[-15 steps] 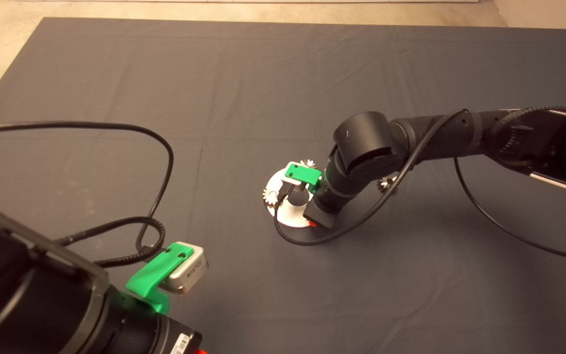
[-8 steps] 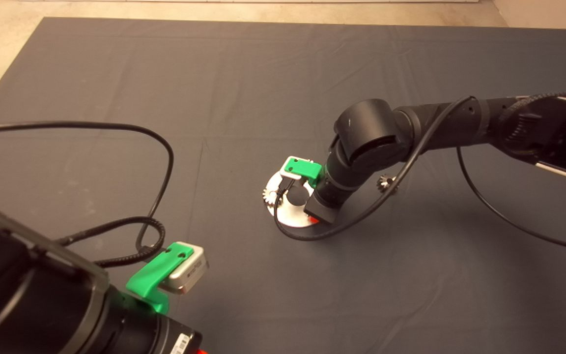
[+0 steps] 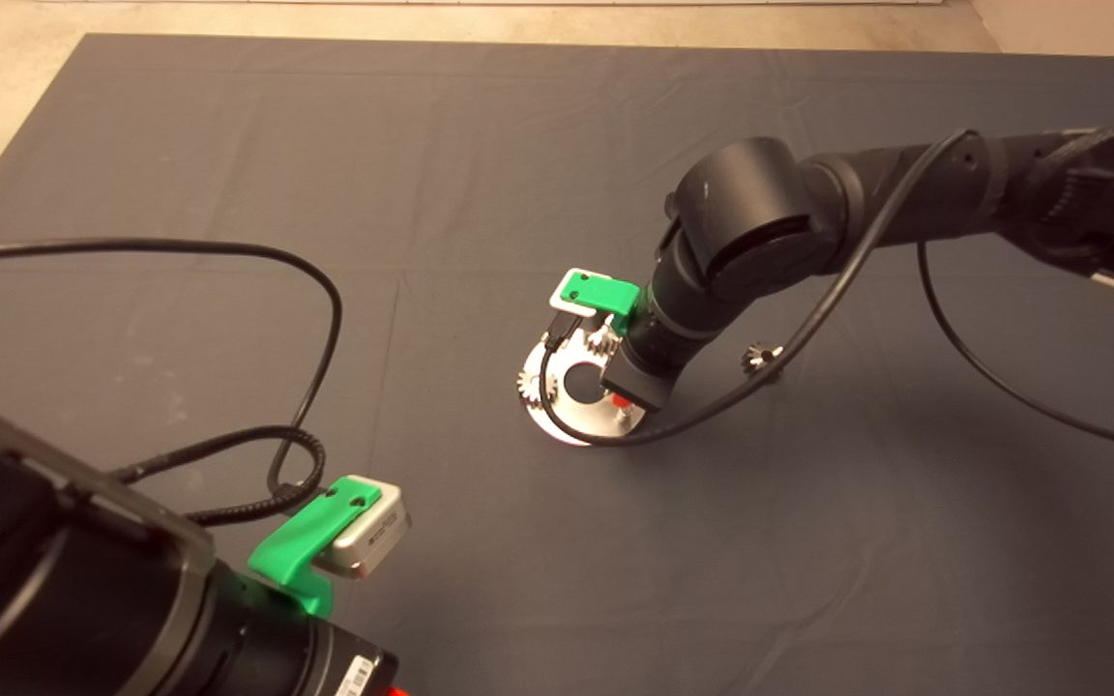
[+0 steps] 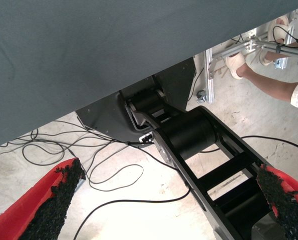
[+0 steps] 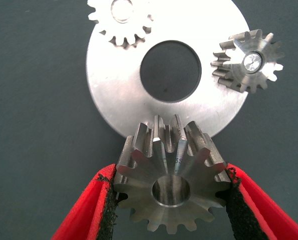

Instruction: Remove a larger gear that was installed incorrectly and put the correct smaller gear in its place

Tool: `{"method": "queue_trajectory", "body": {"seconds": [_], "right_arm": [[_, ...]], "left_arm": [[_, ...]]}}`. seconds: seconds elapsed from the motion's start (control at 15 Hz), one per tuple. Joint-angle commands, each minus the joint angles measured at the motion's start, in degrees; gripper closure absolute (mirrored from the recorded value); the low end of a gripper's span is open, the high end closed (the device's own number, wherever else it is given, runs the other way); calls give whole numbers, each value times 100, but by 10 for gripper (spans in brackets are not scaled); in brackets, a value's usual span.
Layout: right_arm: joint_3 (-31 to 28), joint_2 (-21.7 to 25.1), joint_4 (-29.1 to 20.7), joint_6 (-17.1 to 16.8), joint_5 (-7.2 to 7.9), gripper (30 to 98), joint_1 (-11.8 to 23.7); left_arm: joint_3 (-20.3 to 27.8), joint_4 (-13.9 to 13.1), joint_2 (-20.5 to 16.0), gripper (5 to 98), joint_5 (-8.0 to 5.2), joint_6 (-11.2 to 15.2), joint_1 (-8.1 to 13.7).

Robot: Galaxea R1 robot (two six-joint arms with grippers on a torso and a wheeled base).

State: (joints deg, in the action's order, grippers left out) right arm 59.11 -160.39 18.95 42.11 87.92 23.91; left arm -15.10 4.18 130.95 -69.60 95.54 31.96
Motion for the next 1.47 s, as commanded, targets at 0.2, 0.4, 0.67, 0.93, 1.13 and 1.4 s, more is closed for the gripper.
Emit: {"method": "queue_trajectory", "body": {"seconds": [0.2, 0.4, 0.67, 0.93, 1.13, 1.4], "right_arm": [[-141, 995, -577, 228, 708, 792, 589], [313, 1049, -577, 228, 708, 791, 589], [809, 1040, -559, 213, 708, 791, 554], [1260, 1001, -550, 206, 708, 791, 501], [1699, 752, -550, 175, 708, 791, 325], [1937, 477, -550, 167, 708, 791, 149]], "left_arm": [[88, -31, 14, 127, 33, 35, 65], [88, -31, 14, 127, 34, 35, 64], [88, -31, 23, 127, 34, 35, 58], [88, -31, 23, 127, 43, 35, 56], [88, -31, 23, 127, 43, 35, 63], [88, -31, 23, 127, 43, 35, 56]]}}
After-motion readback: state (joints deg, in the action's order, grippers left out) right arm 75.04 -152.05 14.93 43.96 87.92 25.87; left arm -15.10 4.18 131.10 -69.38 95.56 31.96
